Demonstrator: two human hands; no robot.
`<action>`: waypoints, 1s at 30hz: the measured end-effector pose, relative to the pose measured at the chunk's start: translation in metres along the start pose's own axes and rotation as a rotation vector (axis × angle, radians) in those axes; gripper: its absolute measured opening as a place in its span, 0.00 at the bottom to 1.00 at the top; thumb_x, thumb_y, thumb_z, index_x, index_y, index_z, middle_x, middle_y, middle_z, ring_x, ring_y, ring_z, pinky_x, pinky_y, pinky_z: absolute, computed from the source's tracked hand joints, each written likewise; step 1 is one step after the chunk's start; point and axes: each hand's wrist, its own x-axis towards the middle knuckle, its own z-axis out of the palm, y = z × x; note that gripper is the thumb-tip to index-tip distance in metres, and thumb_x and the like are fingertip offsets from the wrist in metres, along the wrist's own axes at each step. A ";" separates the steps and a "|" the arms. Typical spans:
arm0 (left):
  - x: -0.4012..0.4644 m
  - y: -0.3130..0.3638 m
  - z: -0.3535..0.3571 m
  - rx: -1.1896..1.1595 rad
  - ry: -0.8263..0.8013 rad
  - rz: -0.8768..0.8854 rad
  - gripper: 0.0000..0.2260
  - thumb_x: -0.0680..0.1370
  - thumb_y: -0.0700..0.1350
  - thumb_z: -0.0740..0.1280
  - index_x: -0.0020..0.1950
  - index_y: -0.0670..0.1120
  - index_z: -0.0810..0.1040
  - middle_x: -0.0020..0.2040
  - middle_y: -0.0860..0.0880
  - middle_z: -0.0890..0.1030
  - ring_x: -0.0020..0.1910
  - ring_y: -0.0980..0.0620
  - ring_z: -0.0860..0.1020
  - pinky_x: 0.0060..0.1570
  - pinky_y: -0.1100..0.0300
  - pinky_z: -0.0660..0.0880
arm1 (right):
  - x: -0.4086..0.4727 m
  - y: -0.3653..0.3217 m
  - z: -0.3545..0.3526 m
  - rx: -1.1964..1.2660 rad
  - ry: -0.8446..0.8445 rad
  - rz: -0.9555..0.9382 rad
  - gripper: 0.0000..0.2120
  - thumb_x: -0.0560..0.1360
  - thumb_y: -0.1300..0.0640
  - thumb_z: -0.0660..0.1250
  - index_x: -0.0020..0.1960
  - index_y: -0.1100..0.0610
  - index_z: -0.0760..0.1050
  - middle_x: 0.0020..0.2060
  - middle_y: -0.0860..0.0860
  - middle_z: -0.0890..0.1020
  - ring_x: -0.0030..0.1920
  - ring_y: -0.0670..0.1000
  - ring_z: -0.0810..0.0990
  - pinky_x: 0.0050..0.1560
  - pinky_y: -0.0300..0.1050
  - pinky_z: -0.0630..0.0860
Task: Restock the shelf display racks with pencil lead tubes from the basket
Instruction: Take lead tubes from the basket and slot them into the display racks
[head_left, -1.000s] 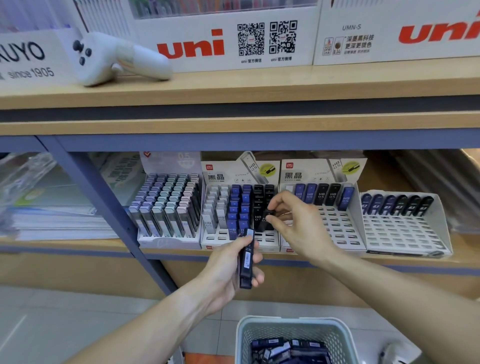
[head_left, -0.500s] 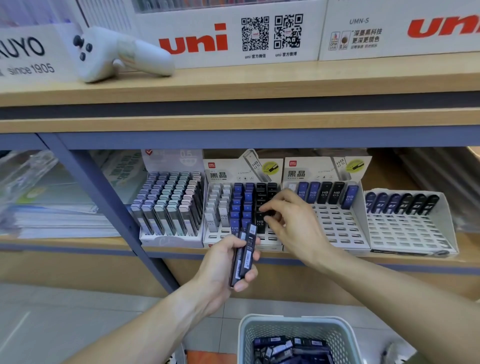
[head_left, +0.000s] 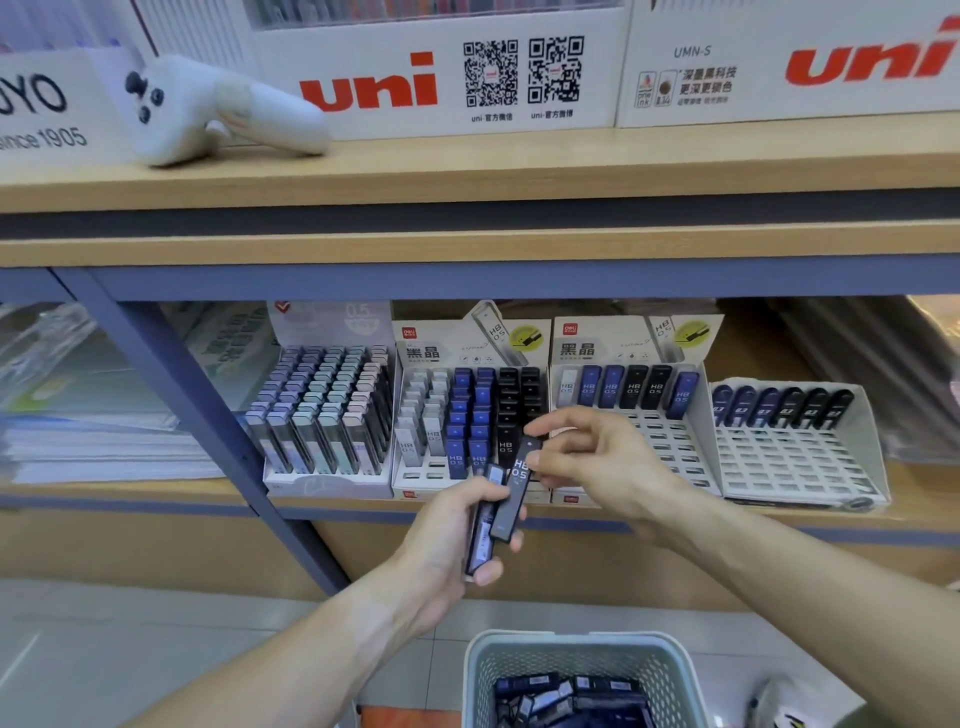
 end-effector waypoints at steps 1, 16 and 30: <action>0.000 0.000 0.001 -0.005 -0.002 0.000 0.10 0.79 0.44 0.62 0.54 0.38 0.77 0.41 0.43 0.78 0.32 0.48 0.74 0.18 0.64 0.58 | 0.000 0.001 -0.001 0.011 0.009 -0.002 0.11 0.75 0.66 0.74 0.56 0.58 0.80 0.38 0.56 0.85 0.39 0.51 0.85 0.49 0.45 0.84; 0.003 -0.005 -0.005 -0.116 -0.027 -0.089 0.16 0.85 0.44 0.56 0.64 0.35 0.75 0.36 0.45 0.73 0.30 0.49 0.70 0.22 0.62 0.64 | 0.016 0.014 -0.009 -0.502 0.304 -0.512 0.12 0.75 0.64 0.73 0.51 0.49 0.77 0.41 0.42 0.82 0.45 0.43 0.82 0.48 0.40 0.80; 0.003 -0.008 -0.008 0.052 0.063 0.044 0.10 0.77 0.43 0.74 0.49 0.43 0.73 0.38 0.48 0.72 0.26 0.54 0.67 0.19 0.65 0.51 | 0.020 0.017 -0.002 -0.572 0.230 -0.561 0.11 0.75 0.64 0.74 0.52 0.50 0.80 0.43 0.42 0.84 0.46 0.41 0.83 0.50 0.39 0.80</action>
